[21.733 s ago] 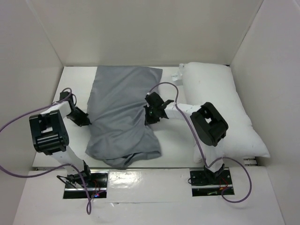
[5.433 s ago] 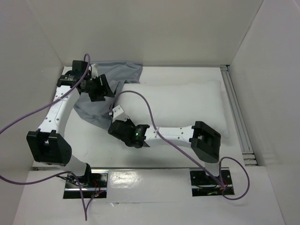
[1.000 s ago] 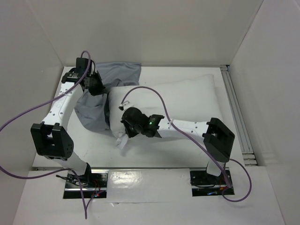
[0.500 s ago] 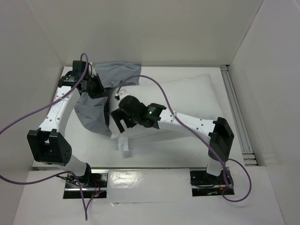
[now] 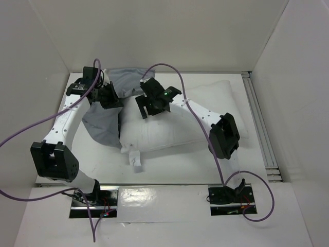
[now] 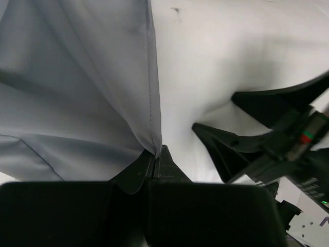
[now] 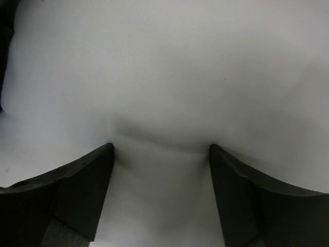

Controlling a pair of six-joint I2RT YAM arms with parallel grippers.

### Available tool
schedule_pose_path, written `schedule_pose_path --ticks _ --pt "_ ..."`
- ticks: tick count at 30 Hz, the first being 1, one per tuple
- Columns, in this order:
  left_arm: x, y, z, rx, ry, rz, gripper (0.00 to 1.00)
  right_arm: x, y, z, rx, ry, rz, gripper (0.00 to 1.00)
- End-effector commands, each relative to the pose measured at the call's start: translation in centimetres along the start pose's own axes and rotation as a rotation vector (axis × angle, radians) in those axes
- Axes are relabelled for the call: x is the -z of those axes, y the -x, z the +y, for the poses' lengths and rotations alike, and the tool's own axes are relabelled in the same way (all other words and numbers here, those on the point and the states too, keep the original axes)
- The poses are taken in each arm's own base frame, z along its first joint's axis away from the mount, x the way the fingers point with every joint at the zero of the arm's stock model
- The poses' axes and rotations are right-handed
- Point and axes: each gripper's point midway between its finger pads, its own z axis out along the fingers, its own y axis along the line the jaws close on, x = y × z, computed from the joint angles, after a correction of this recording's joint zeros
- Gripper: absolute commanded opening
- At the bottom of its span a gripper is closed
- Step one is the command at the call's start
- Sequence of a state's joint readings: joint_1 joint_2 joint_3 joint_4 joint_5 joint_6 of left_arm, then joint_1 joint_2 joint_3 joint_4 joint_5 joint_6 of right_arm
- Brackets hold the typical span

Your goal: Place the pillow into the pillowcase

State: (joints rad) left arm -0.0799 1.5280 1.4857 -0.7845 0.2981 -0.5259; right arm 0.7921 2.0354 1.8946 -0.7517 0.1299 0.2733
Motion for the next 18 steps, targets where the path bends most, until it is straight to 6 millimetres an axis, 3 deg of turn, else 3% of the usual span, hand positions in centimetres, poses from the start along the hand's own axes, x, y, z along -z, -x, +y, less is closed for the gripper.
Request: schedule_pose_path --ticks 1,2,3,4,6,7,10,14,18 --pt "0.7 0.8 -2.1 -0.048 -0.061 -0.026 0.0 -2.2 -5.7 1.2 0.055 0.092 0.209 0.76" --pt "0.3 0.8 -2.4 -0.053 -0.063 -0.017 0.0 -2.6 -5.9 1.3 0.031 0.122 0.215 0.24" --pt "0.4 0.7 -2.5 -0.054 -0.072 -0.013 0.0 -2.4 -5.9 1.9 -0.005 0.185 0.218 0.03" --pt "0.1 0.6 -2.9 -0.061 -0.076 -0.006 0.0 -2.9 -5.9 1.9 -0.034 0.214 0.201 0.0" --pt "-0.2 0.4 -3.3 -0.089 -0.09 0.007 0.0 -1.4 -4.0 2.0 -0.106 0.265 0.129 0.0" --pt "-0.5 0.2 -4.0 -0.099 -0.108 0.019 0.0 -1.4 -2.9 1.8 -0.129 0.278 0.068 0.0" --pt "0.1 0.0 -5.9 -0.145 -0.16 0.035 0.0 1.1 1.1 1.8 -0.194 0.297 -0.071 0.0" --pt "1.5 -0.7 -8.9 -0.229 -0.214 0.052 0.0 4.6 7.4 -1.7 -0.359 0.273 -0.263 0.0" --pt "3.9 -1.6 -9.7 -0.26 -0.233 0.041 0.0 7.1 10.5 -5.9 -0.51 0.177 -0.381 0.0"
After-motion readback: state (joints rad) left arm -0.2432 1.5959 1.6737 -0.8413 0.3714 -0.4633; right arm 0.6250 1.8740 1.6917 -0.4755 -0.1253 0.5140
